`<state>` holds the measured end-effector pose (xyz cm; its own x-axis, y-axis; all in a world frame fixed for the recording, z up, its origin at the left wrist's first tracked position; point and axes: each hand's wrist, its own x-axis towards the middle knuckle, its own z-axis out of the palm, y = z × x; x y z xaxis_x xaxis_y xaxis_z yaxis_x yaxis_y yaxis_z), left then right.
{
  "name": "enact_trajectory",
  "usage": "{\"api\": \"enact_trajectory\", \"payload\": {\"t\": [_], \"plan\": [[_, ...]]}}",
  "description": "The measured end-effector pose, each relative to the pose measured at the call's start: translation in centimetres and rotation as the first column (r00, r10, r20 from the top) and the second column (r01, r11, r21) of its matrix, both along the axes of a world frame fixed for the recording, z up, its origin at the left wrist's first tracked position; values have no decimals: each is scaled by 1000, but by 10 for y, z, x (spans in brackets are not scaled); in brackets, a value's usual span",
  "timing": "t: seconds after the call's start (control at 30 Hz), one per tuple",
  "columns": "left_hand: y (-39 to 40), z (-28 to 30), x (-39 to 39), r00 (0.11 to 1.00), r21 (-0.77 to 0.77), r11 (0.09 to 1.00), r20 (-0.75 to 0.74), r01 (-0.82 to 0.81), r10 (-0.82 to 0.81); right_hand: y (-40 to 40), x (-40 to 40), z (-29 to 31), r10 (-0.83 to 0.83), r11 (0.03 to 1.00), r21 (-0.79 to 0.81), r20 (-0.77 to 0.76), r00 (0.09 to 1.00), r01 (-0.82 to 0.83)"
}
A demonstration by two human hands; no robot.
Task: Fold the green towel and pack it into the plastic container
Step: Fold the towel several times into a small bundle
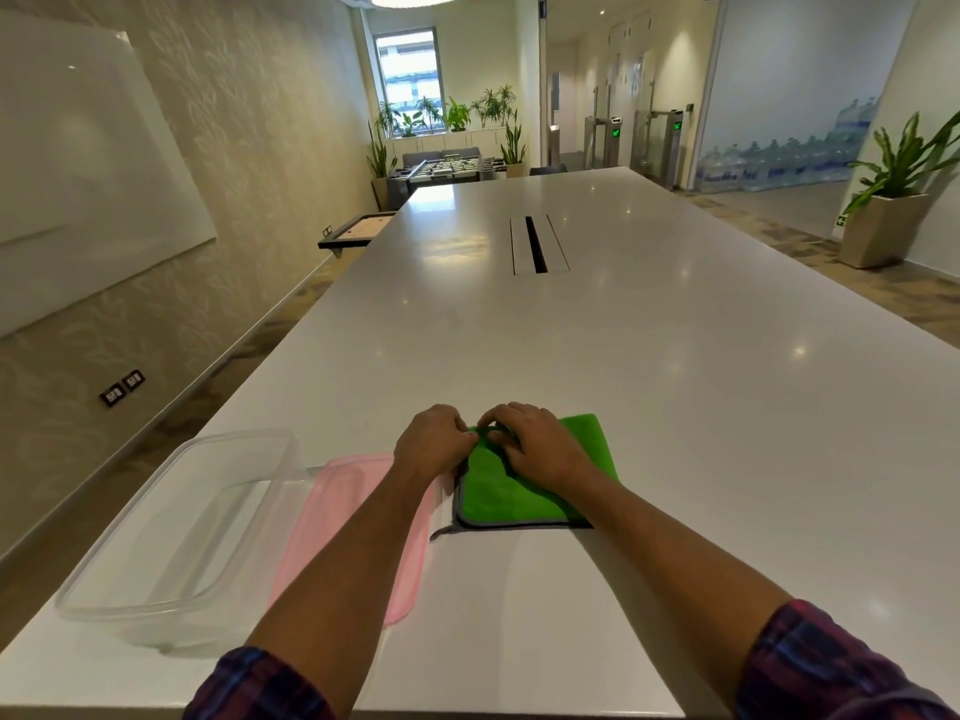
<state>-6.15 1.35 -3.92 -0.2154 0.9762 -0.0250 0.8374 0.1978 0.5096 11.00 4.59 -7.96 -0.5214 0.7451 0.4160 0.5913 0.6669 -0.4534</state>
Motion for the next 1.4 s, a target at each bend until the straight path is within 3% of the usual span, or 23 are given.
{"api": "enact_trajectory", "payload": {"t": [0.13,0.23,0.4,0.67,0.77,0.97,1.2,1.3,1.4], "plan": [[1,3,-3,993,14,1000,114,-4,2,-2,2,5,26,998,-53,-139,990,-34],[1,8,-4,991,25,999,128,-32,28,0,0,8,-11,997,-83,-125,992,0],[-4,-5,0,996,50,997,-61,-60,63,3,-6,-3,-51,997,-54,131,990,59],[-2,-6,8,947,146,989,-312,-36,80,0,-6,-9,-141,976,190,158,977,110],[-3,-8,9,936,146,989,-344,-28,78,0,-7,-10,-142,978,183,207,968,104],[0,-7,16,970,152,988,-240,5,32,5,4,-9,-104,991,109,202,974,83],[7,-7,29,998,167,986,53,24,-33,15,40,-6,-175,983,97,205,963,158],[9,-6,31,996,162,985,70,51,-63,15,48,-5,-243,964,163,208,948,211],[11,-5,29,991,133,989,107,71,-85,12,48,1,-167,974,181,182,969,134]]}}
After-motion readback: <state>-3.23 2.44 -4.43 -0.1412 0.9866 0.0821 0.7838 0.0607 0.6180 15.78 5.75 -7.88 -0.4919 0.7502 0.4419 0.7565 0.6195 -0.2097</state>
